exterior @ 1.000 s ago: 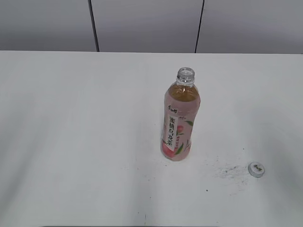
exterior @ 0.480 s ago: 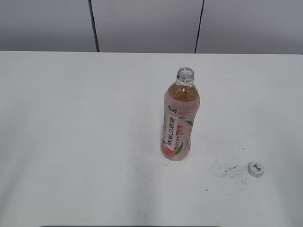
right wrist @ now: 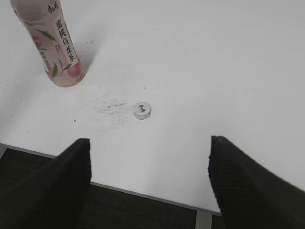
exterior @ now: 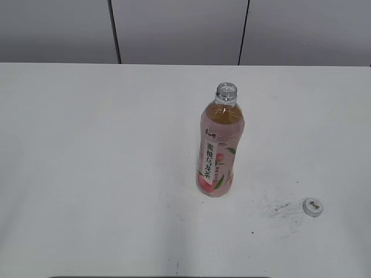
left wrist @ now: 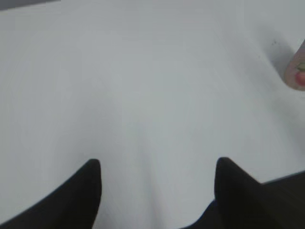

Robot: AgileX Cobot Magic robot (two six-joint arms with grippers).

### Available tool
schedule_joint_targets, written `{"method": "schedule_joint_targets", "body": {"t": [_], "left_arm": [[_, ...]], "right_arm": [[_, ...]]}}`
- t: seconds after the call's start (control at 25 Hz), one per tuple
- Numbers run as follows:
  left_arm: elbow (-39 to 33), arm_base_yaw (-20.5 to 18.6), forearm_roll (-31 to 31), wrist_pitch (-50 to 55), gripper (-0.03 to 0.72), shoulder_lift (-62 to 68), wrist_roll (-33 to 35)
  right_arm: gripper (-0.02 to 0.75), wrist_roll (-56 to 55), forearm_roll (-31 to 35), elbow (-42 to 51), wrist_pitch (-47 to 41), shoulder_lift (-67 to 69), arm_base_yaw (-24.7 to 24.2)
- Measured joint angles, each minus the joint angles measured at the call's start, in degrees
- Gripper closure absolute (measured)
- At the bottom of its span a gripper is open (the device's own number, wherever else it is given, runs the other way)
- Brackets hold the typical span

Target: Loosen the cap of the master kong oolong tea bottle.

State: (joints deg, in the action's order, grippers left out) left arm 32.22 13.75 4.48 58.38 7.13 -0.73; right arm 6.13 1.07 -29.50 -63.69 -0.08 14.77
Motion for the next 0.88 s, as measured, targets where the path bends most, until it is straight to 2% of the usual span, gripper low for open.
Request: {"method": "schedule_joint_targets", "body": {"t": [0.12,0.88], "left_arm": [[0.0,0.0,-0.3,0.3,0.244,-6.8,0.2],[-0.1,0.0,-2.6,0.4,0.273,-7.5,1.7]], "right_arm": [[0.159,0.0,-0.3,0.1,0.0,-0.3,0.0],[0.159,-0.7,-0.5,0.1,0.4,-0.3,0.0]]}}
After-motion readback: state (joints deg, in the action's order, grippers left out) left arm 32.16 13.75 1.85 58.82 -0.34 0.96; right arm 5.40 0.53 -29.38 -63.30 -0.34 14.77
